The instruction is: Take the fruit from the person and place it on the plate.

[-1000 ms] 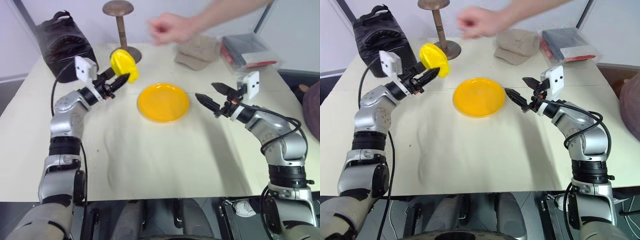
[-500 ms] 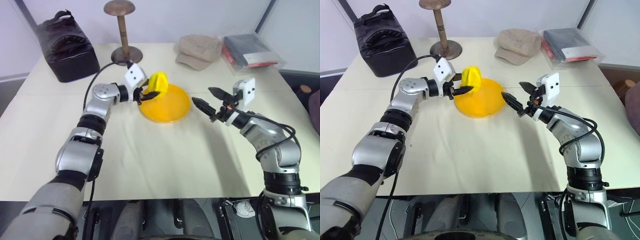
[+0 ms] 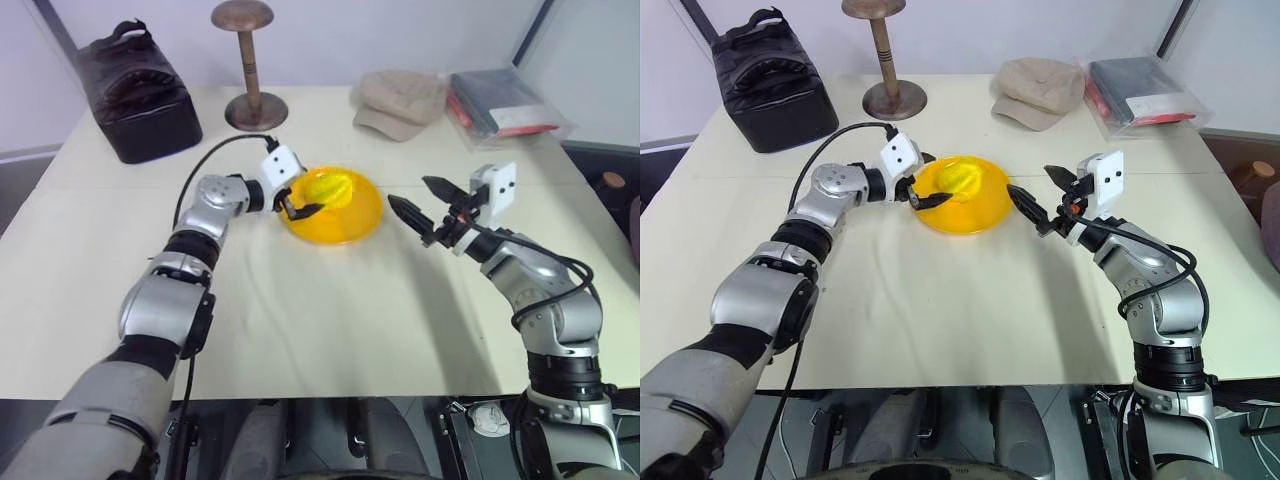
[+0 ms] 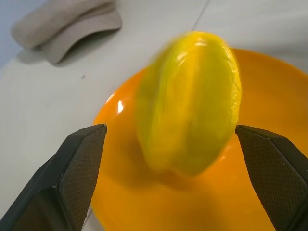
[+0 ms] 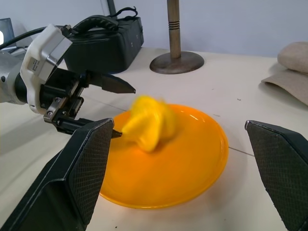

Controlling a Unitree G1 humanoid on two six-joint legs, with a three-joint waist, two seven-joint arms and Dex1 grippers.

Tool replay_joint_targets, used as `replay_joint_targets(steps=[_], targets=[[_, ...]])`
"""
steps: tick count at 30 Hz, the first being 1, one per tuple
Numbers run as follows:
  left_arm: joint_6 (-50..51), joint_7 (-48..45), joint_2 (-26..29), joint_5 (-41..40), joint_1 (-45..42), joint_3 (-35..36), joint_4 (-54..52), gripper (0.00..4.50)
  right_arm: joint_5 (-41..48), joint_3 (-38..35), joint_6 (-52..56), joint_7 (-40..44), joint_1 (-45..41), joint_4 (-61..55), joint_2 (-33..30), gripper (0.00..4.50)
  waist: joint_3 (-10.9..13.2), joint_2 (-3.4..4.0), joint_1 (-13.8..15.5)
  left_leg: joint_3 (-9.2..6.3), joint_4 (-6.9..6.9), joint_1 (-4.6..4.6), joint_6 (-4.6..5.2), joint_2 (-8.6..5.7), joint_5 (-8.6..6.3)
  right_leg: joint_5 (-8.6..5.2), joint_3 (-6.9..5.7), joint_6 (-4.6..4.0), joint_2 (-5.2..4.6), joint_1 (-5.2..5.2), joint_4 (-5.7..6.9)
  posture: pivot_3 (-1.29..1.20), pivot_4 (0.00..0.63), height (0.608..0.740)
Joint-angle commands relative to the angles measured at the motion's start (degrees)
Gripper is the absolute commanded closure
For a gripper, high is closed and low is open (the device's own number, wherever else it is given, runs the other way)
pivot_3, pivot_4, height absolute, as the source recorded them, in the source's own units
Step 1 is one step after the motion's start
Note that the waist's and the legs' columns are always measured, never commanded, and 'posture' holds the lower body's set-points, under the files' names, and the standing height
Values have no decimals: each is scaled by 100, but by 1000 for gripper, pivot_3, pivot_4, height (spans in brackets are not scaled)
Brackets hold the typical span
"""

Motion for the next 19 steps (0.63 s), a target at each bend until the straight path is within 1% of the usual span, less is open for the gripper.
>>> replay_joint_targets(steps=[1,3,5,7,9,11,14,16,19], targets=[[19,143,357,-448,-235,594,-294,48,-21,-136,-178,16,-97,-54,-8,0,0,0,-15,0,0,0,0,1,0,0,0,0,1,0,0,0,150,740],[238,72,647,-914,-63,1077,-675,48,-41,-143,-224,54,-145,86,-21,0,1,-1,-48,-1,0,0,0,3,0,0,0,0,3,-2,1,0,150,740],[644,18,823,-1279,285,1402,-1275,48,-67,-147,-272,106,-187,219,-40,0,1,-1,-98,-3,-1,0,0,4,0,0,0,0,3,-3,3,0,150,740],[1218,103,959,-1551,863,1601,-2225,48,-67,-149,-286,186,-221,295,-85,0,-2,3,-116,-2,-3,3,0,4,0,0,2,0,1,-2,6,0,150,740],[2050,322,1075,-1953,1675,1879,-3549,48,-62,-147,-281,313,-275,372,-155,0,-4,8,-133,0,-4,6,0,3,0,0,6,0,-3,-2,11,0,150,740],[2825,685,1129,-2303,2459,2146,-4856,48,-93,-110,-290,464,-332,473,-240,0,-3,6,-140,1,-4,7,0,2,0,0,14,-1,-7,-3,17,0,150,740],[3633,1236,1133,-2730,3430,2506,-6409,48,-210,-47,-383,653,-427,709,-363,0,0,0,-108,-1,-1,4,-1,2,0,0,17,-1,-19,-7,22,0,150,740],[4079,1629,1102,-2993,3940,2788,-7135,48,-246,-53,-434,725,-538,905,-387,0,0,0,-82,-4,1,4,-2,1,-1,0,17,-2,-24,-6,22,0,150,740],[4435,1967,1095,-3112,4499,2930,-7829,48,-293,-49,-504,802,-640,1108,-386,0,0,1,-74,-4,1,7,-2,0,-1,0,17,-2,-26,1,14,0,150,740]])
